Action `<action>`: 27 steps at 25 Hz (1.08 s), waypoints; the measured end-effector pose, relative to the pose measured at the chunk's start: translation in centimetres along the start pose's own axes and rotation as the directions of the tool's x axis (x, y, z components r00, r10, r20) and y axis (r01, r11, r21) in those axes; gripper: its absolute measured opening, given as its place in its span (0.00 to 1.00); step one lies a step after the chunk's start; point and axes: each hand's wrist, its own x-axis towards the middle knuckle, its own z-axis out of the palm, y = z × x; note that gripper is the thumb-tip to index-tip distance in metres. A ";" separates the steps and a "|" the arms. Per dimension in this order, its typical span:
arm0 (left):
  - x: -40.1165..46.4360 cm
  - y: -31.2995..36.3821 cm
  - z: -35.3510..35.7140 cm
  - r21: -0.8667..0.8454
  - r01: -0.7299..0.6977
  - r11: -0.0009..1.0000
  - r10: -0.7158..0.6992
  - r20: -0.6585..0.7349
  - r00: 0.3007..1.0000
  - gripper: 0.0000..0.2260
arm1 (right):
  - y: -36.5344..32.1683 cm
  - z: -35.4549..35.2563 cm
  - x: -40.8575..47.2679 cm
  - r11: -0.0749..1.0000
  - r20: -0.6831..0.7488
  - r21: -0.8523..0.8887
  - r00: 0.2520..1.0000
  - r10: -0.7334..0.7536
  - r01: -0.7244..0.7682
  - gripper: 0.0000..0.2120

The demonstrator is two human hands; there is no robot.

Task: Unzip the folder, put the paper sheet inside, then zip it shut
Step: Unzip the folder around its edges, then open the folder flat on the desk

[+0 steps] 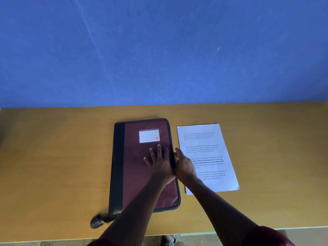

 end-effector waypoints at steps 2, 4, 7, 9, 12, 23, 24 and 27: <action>0.2 0.9 0.3 0.007 0.043 0.999 -0.043 0.009 0.999 0.50 | 0.2 -0.4 0.4 1.000 0.013 -0.006 1.000 -0.008 0.008 0.22; 0.6 1.4 0.5 0.015 0.073 0.997 -0.073 0.008 0.997 0.52 | 0.2 -0.9 0.7 1.000 0.022 -0.002 1.000 -0.016 0.016 0.22; 0.8 1.7 0.8 0.045 0.092 0.995 -0.092 -0.004 0.996 0.51 | 0.3 -1.0 0.7 1.000 0.044 0.009 0.999 -0.027 0.026 0.24; 0.9 1.9 0.9 0.060 0.097 0.993 -0.096 -0.005 0.995 0.51 | 0.5 -1.1 0.7 1.000 0.059 0.022 0.998 -0.018 0.016 0.25; 0.8 2.5 0.8 0.093 0.081 0.992 -0.080 -0.010 0.997 0.49 | 1.0 -1.3 1.3 1.000 0.110 0.006 0.994 -0.022 0.021 0.24; -1.3 4.3 -2.8 0.207 -0.038 0.978 0.048 -0.046 0.998 0.35 | 1.2 -2.7 2.4 0.997 0.204 0.073 0.978 -0.037 0.022 0.14; -1.6 4.5 -3.3 0.213 -0.033 0.976 0.047 -0.062 0.997 0.33 | 1.1 -2.8 2.5 0.997 0.211 0.070 0.977 -0.040 0.025 0.14; -2.4 5.2 -5.2 0.222 0.023 0.975 0.009 -0.140 0.990 0.29 | 0.8 -2.9 2.7 0.998 0.256 -0.023 0.965 -0.058 0.066 0.17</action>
